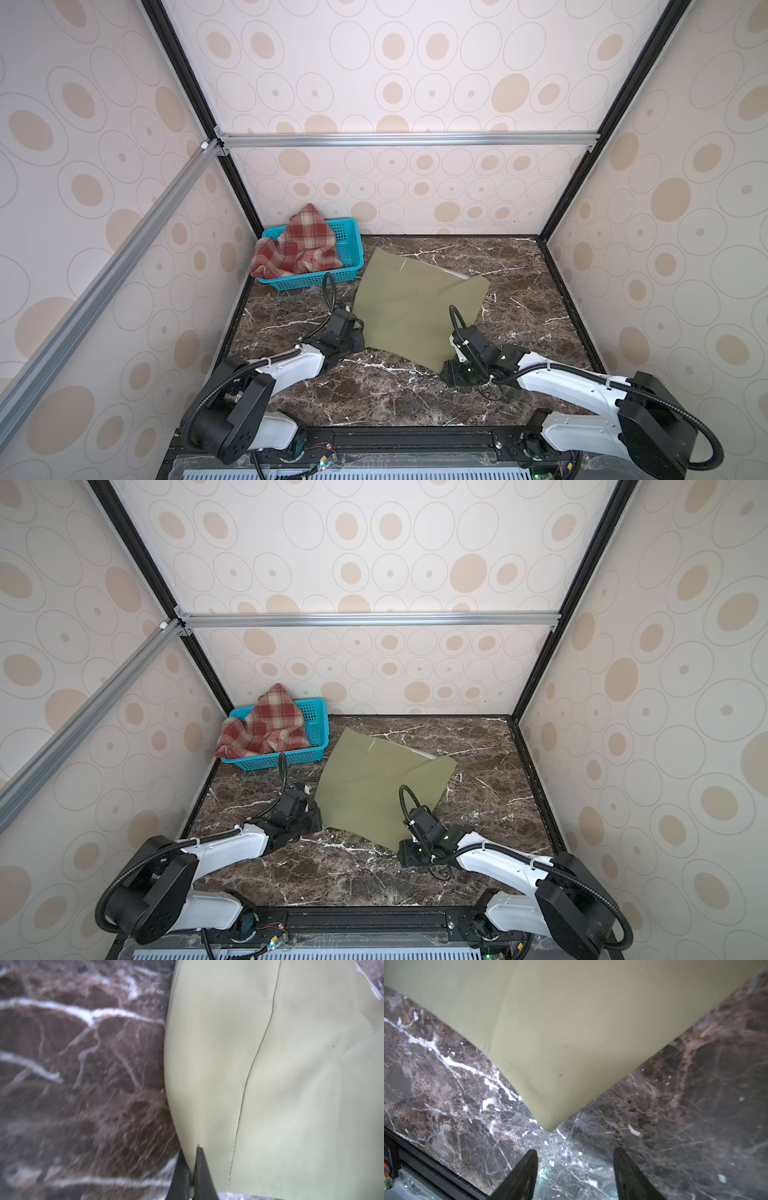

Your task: Fold and stack the skirts

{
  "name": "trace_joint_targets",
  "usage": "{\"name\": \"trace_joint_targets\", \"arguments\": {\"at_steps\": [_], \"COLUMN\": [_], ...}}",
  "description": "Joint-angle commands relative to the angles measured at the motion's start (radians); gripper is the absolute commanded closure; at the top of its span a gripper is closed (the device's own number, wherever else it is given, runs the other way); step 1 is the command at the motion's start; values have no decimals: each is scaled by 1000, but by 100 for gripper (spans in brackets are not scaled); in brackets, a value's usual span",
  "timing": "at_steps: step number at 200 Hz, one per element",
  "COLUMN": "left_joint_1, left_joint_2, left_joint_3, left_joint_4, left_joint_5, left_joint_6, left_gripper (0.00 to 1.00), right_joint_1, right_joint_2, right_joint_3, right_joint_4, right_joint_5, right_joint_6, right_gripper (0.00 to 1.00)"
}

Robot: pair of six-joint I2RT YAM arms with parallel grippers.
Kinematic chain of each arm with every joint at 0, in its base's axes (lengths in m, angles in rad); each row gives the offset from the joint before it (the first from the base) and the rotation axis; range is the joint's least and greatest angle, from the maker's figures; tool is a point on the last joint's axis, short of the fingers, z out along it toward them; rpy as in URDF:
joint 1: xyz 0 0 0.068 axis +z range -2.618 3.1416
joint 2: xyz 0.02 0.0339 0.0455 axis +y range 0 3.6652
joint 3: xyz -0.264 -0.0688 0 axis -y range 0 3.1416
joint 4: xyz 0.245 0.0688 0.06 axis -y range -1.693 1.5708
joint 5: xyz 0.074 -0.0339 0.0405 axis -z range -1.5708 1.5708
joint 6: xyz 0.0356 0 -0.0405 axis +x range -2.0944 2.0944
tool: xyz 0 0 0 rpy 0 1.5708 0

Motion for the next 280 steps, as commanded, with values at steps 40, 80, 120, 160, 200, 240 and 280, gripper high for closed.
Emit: {"name": "trace_joint_targets", "arguments": {"at_steps": [40,80,120,160,200,240,280], "left_joint_1": [-2,-3,-2,-23,-111,-186,-186], "left_joint_2": [-112,-102,-111,-161,-224,-301,-394], "left_joint_3": [-67,-61,-56,-60,-100,-85,-48], "left_joint_4": [-69,-69,-88,-141,-138,-259,-377], "left_joint_5": [11,8,8,19,52,31,-32], "left_joint_6": [-74,-65,-73,-130,-244,-265,-220], "left_gripper": [100,100,100,100,100,91,65], "right_joint_1": [40,45,43,4,-122,-142,-151], "right_joint_2": [97,149,108,32,29,8,-79], "right_joint_3": [9,-14,6,86,91,94,98], "right_joint_4": [108,185,68,-213,-329,-376,-458], "right_joint_5": [-45,-71,-10,70,34,40,77], "right_joint_6": [27,58,53,0,-23,-15,7], "right_gripper": [45,74,100,100,100,100,66]}}
